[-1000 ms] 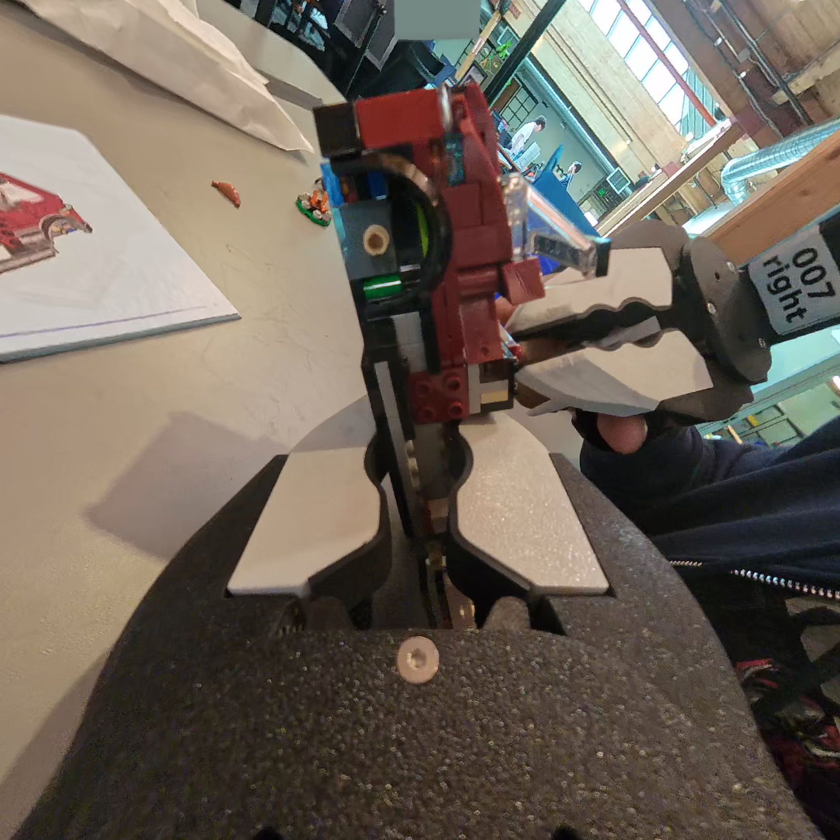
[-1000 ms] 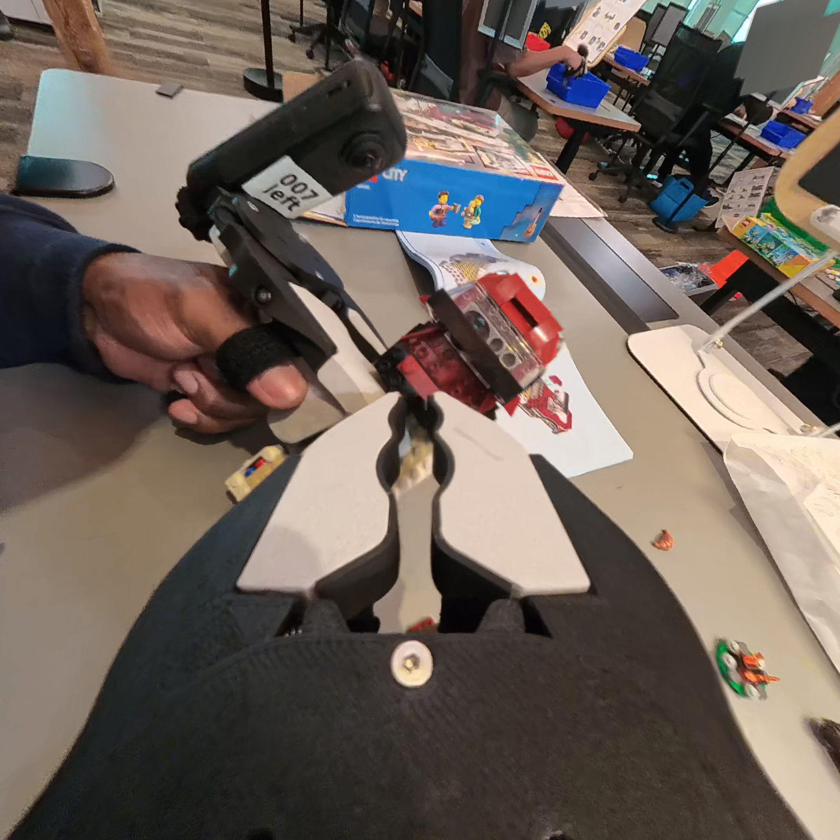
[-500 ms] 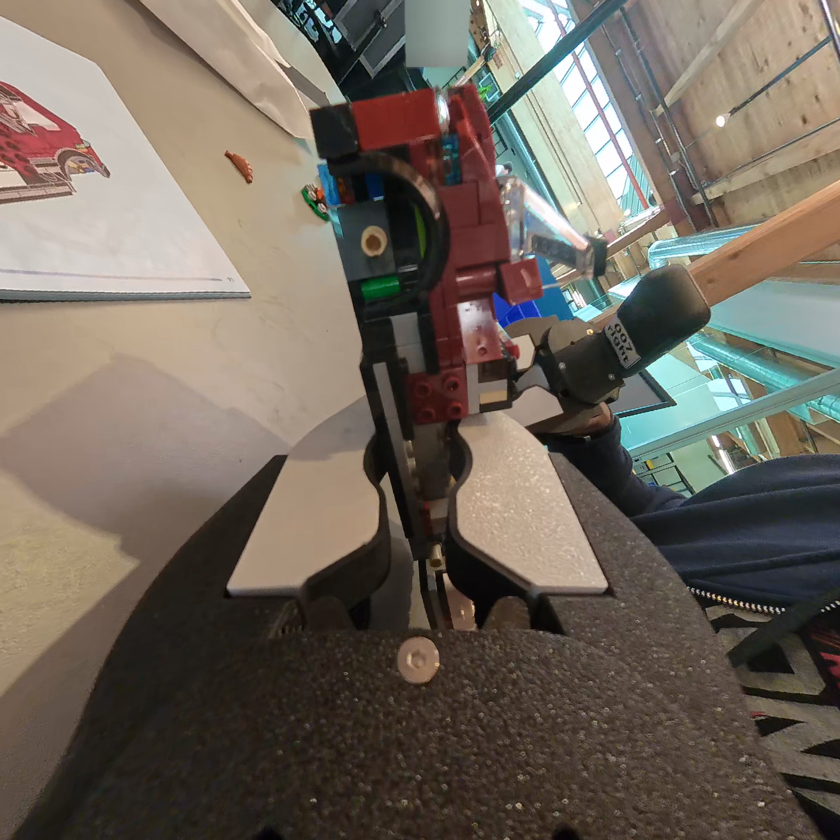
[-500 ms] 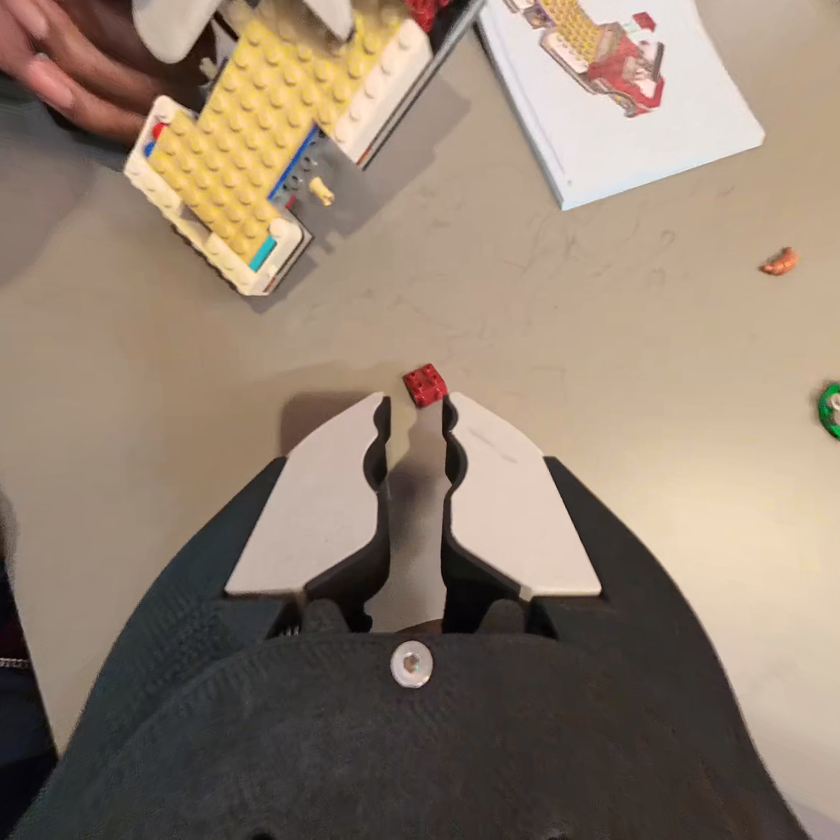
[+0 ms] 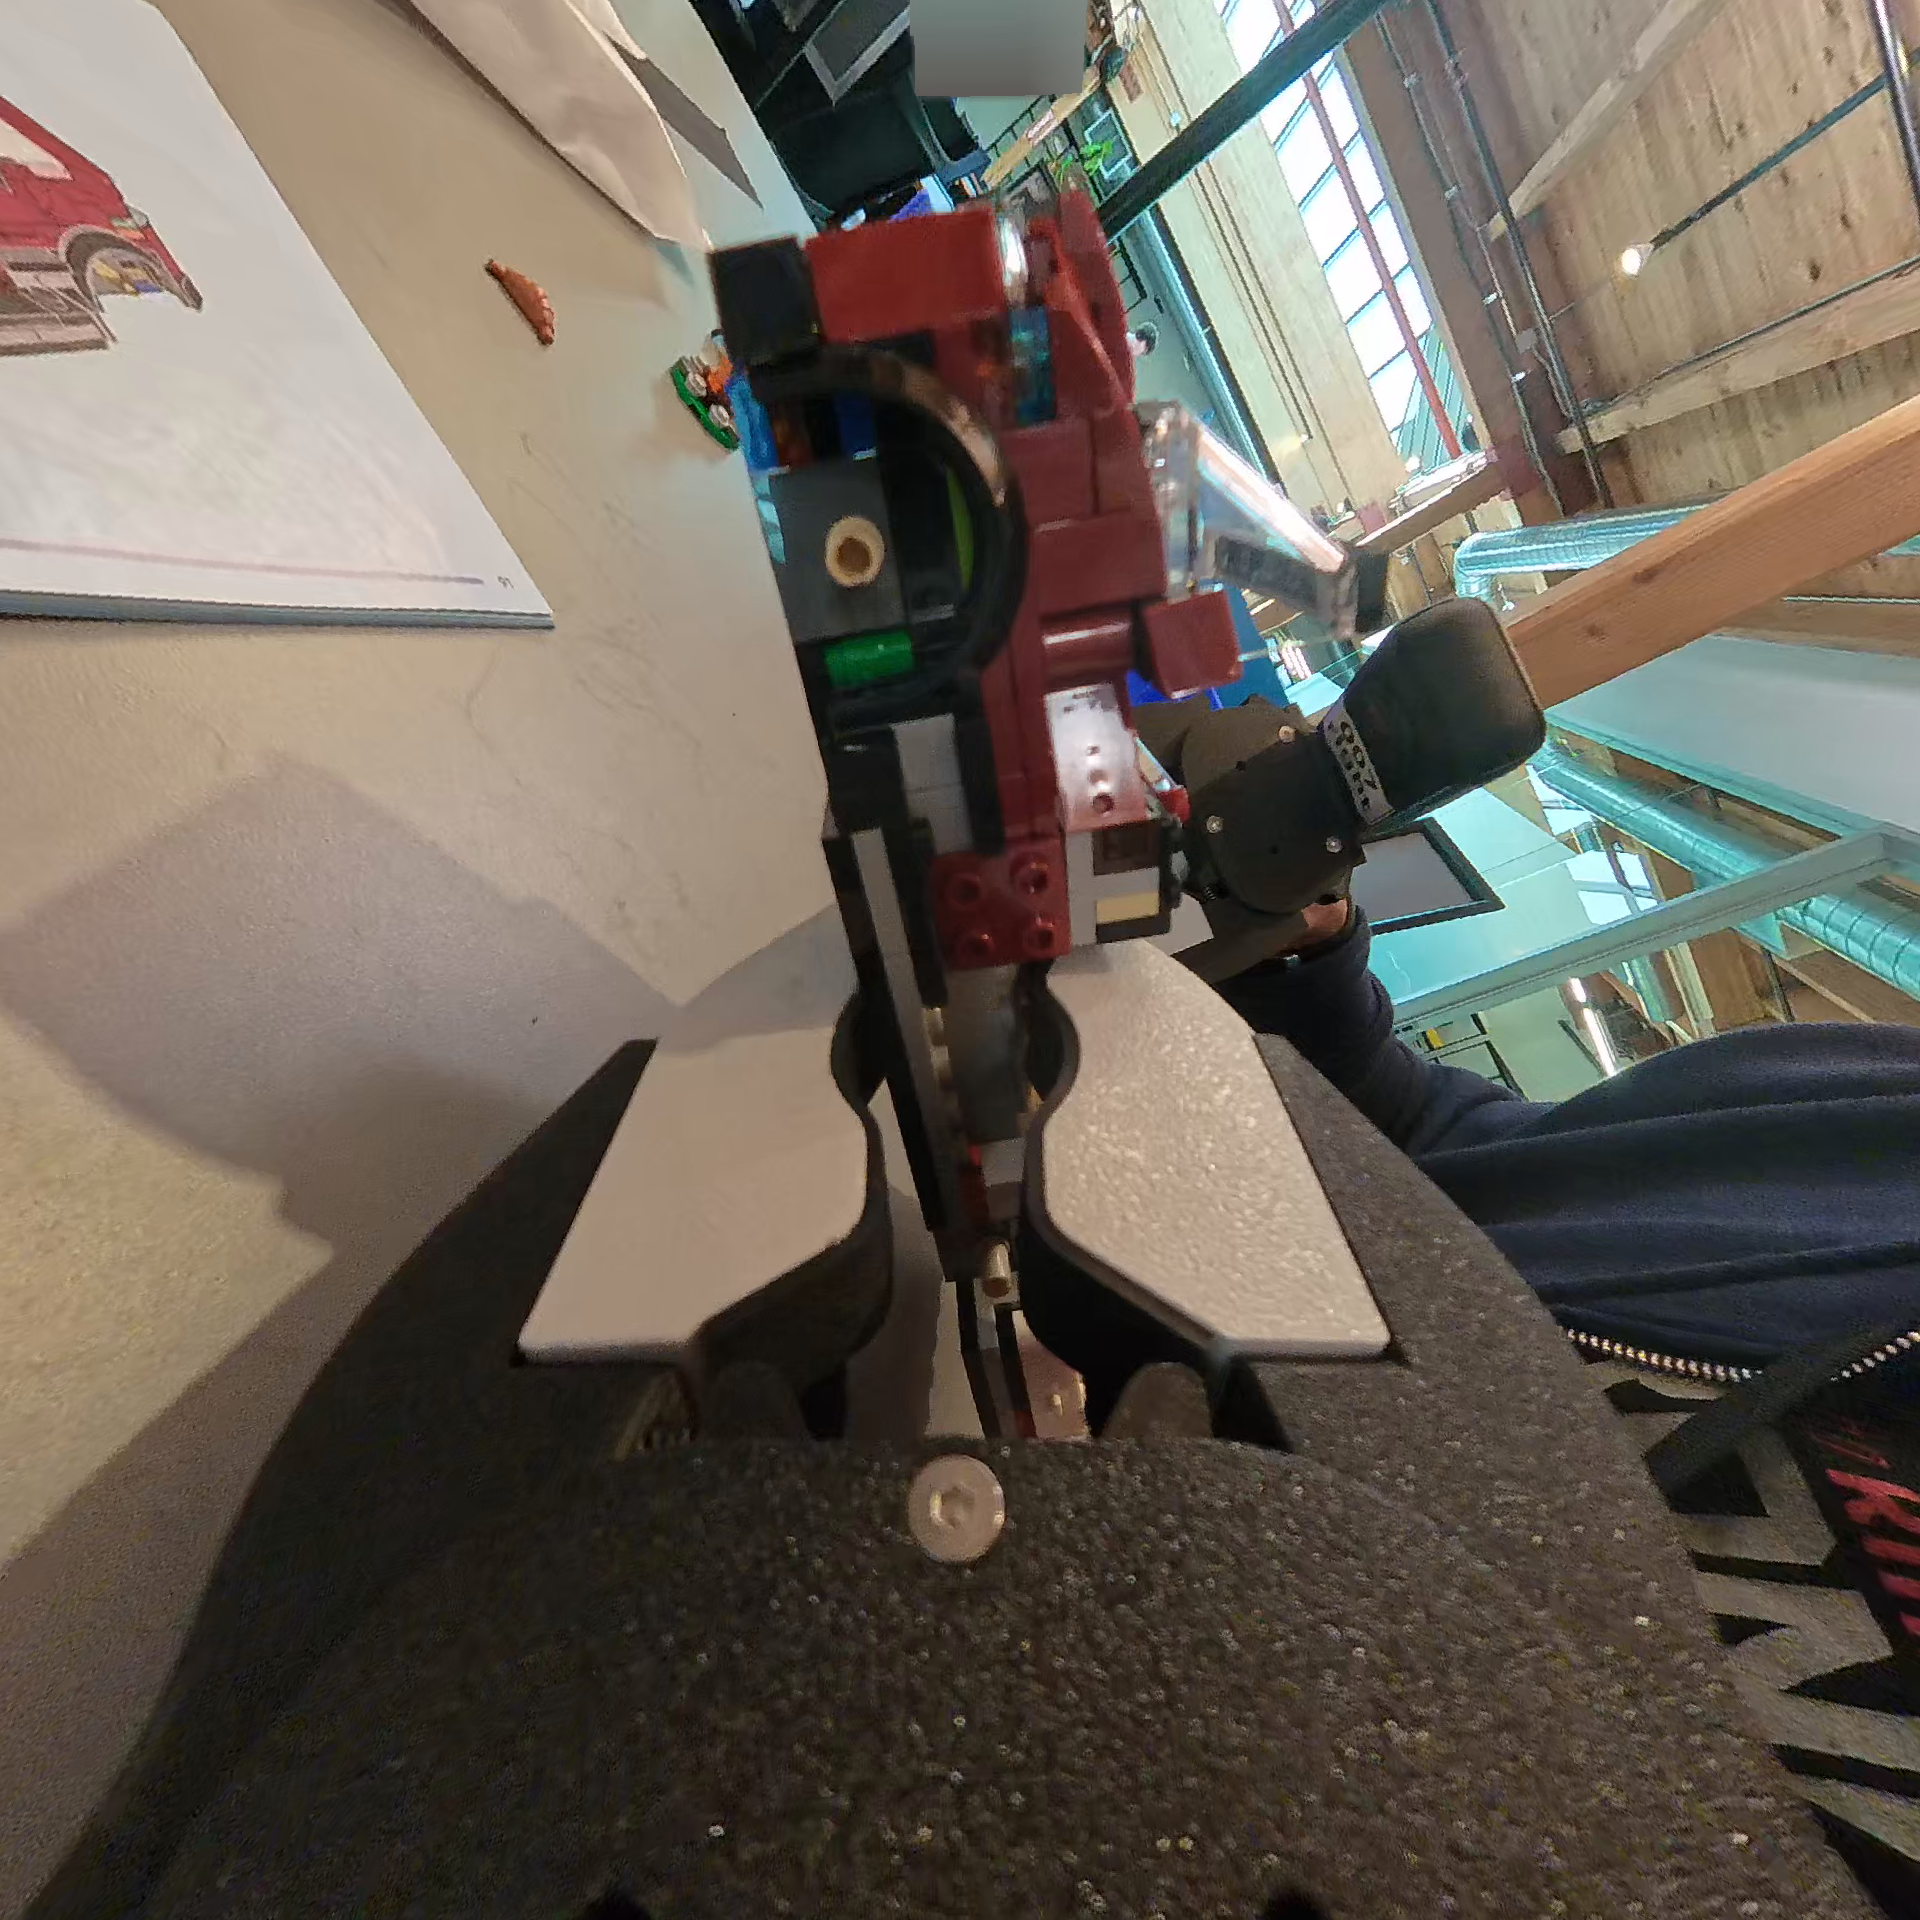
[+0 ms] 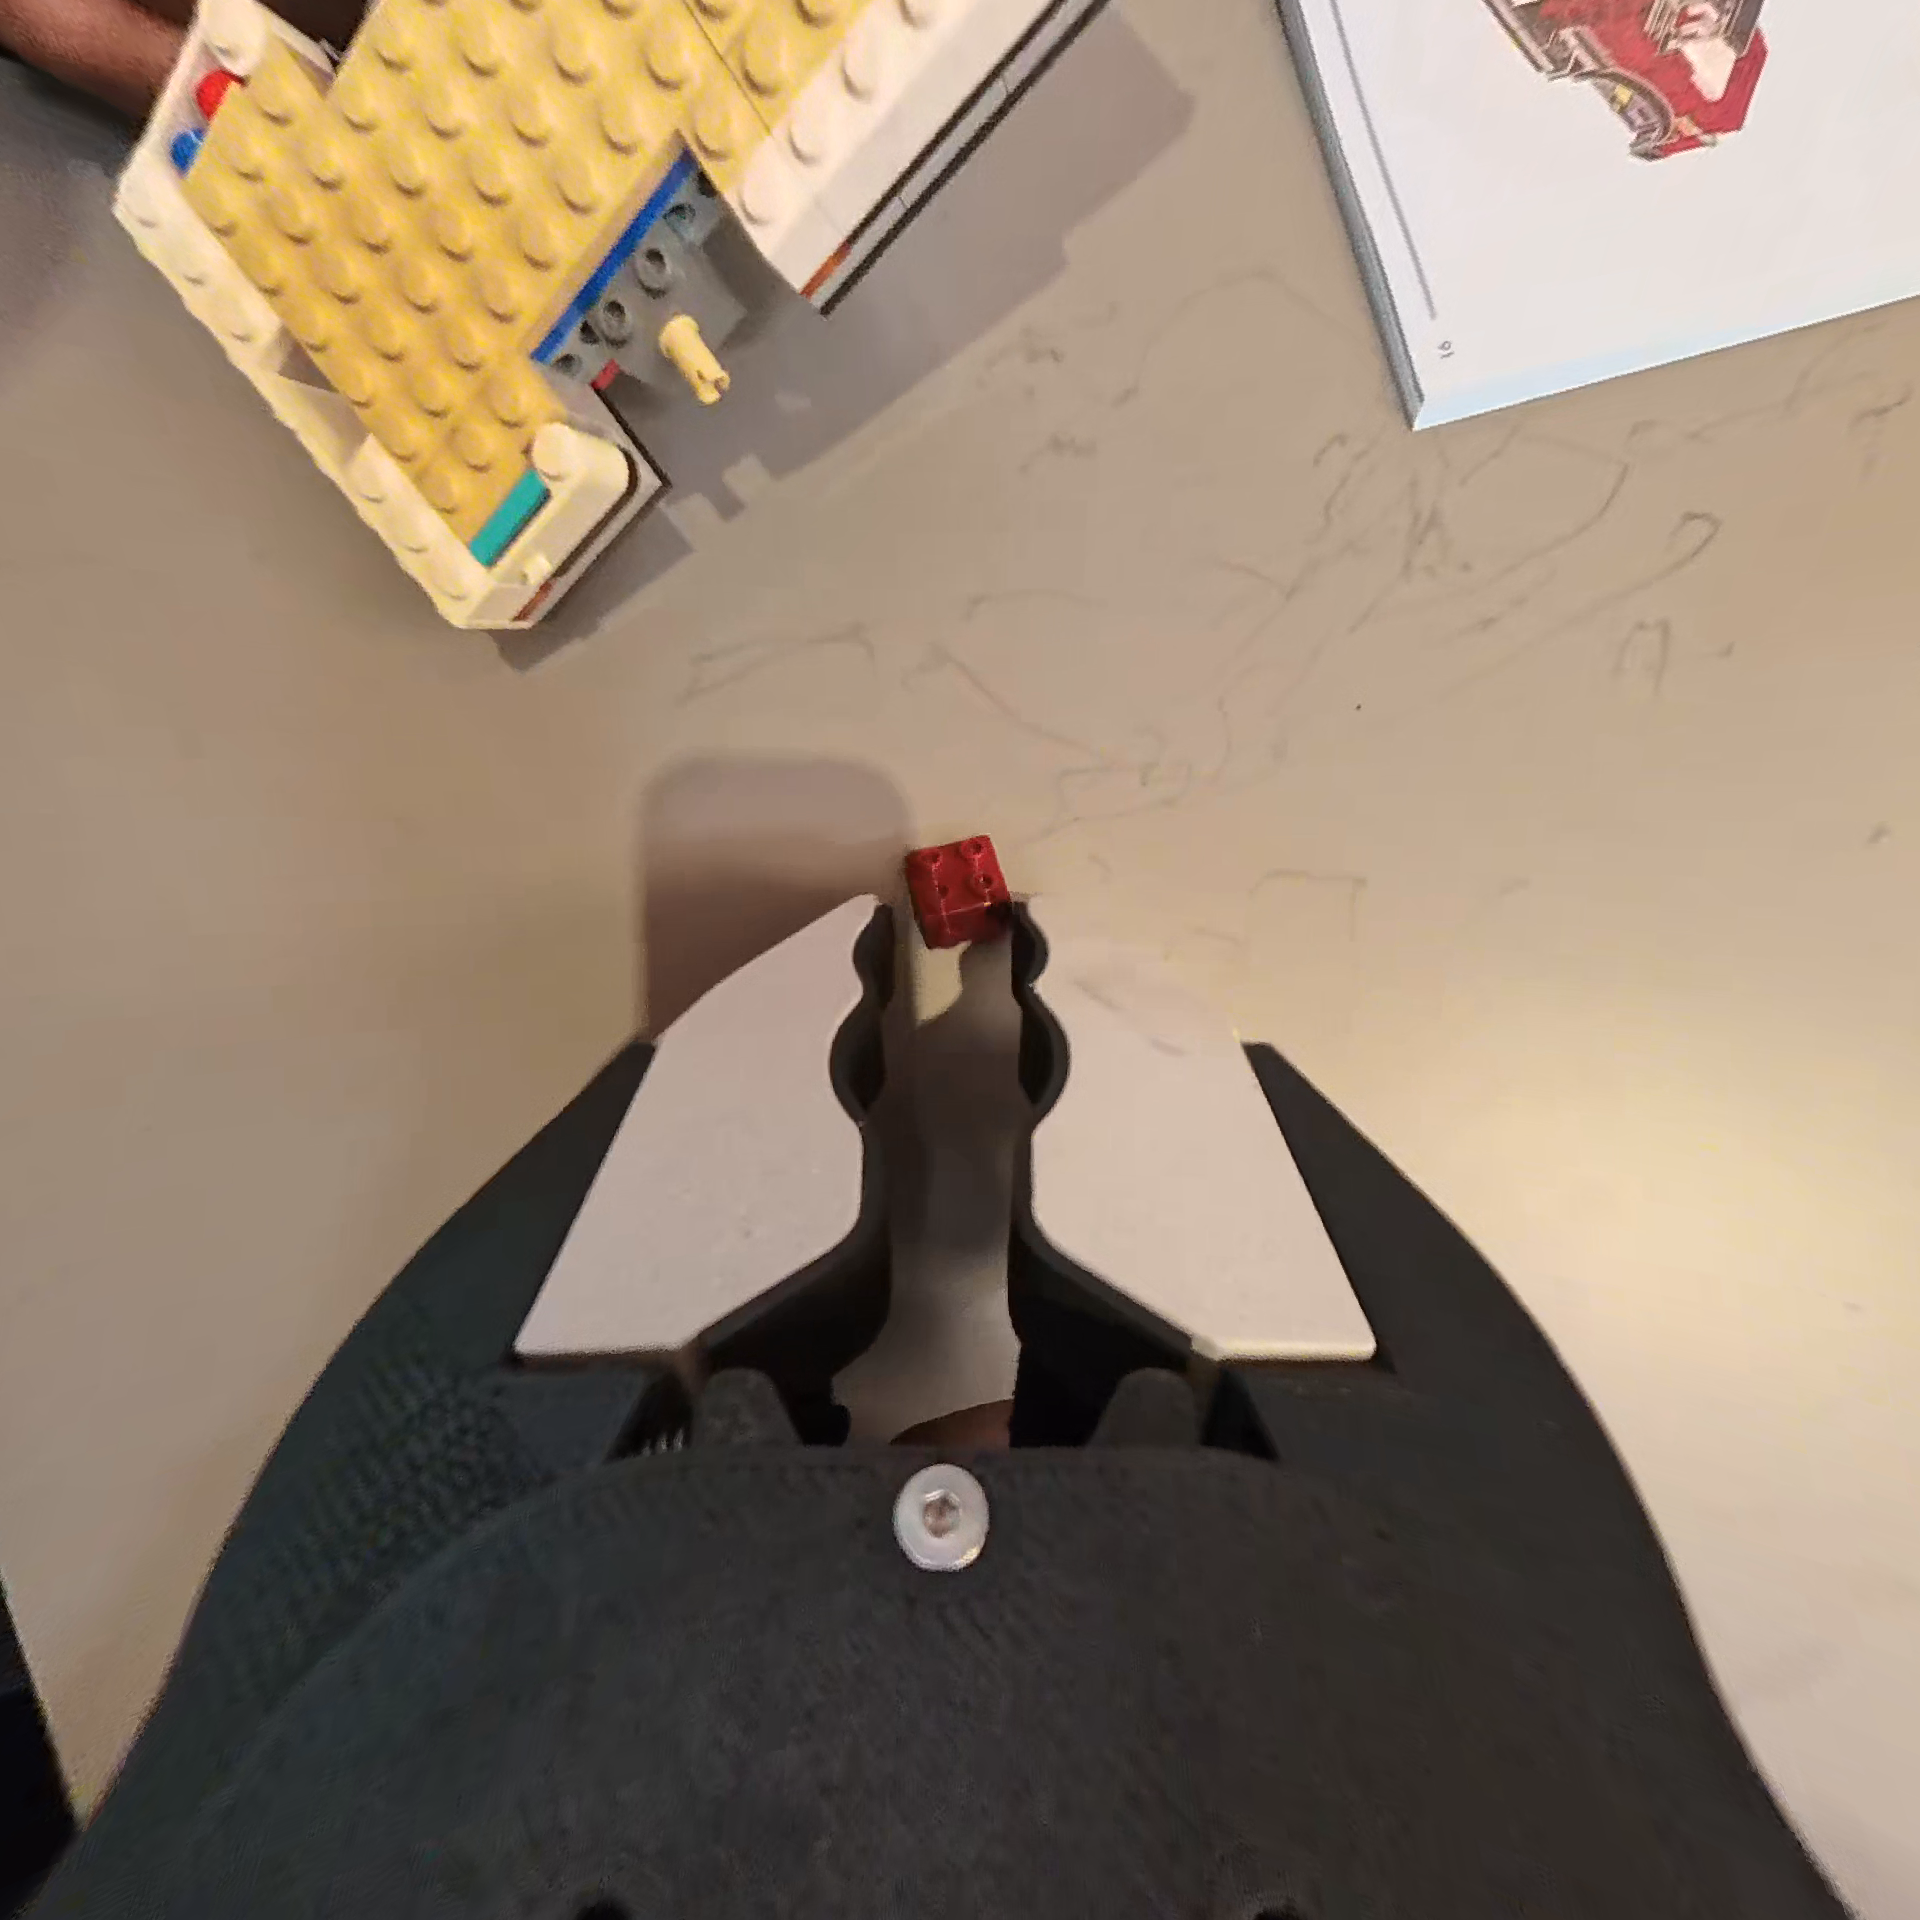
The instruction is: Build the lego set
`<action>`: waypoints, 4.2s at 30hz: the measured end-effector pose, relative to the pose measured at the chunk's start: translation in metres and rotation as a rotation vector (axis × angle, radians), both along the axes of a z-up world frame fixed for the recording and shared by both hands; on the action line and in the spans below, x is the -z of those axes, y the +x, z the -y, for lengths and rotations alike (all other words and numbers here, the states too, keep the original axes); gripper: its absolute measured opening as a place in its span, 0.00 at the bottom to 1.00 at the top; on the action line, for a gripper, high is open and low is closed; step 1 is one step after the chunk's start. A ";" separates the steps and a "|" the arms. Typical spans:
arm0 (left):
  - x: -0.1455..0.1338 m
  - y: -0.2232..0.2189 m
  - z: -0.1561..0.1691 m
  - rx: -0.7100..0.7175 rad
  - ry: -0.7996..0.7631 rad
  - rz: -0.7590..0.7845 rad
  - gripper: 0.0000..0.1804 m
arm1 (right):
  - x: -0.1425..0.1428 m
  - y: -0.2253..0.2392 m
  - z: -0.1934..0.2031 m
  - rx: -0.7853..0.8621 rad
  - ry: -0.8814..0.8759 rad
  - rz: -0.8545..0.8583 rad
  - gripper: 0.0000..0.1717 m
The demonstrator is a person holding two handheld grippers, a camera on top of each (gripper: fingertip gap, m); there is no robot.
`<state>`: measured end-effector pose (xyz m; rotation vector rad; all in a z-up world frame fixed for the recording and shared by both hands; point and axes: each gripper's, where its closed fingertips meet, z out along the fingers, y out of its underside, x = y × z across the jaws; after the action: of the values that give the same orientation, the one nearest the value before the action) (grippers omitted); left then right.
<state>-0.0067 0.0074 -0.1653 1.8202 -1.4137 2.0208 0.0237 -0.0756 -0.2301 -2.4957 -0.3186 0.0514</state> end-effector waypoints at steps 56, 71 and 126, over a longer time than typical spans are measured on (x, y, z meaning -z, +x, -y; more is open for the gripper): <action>0.022 -0.012 0.025 0.193 0.336 -0.420 0.13 | -0.091 -0.038 -0.076 -0.150 0.122 0.192 0.09; 0.024 -0.017 0.031 0.226 0.408 -0.500 0.13 | -0.089 -0.037 -0.066 -0.092 0.201 0.099 0.09; 0.023 -0.017 0.042 0.203 0.351 -0.353 0.13 | -0.102 -0.044 -0.056 -0.127 0.627 0.132 0.03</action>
<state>-0.0239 -0.0344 -0.1880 1.9354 -1.8285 1.3394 -0.0206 -0.0194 -0.1276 -1.8586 -0.4664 -0.1419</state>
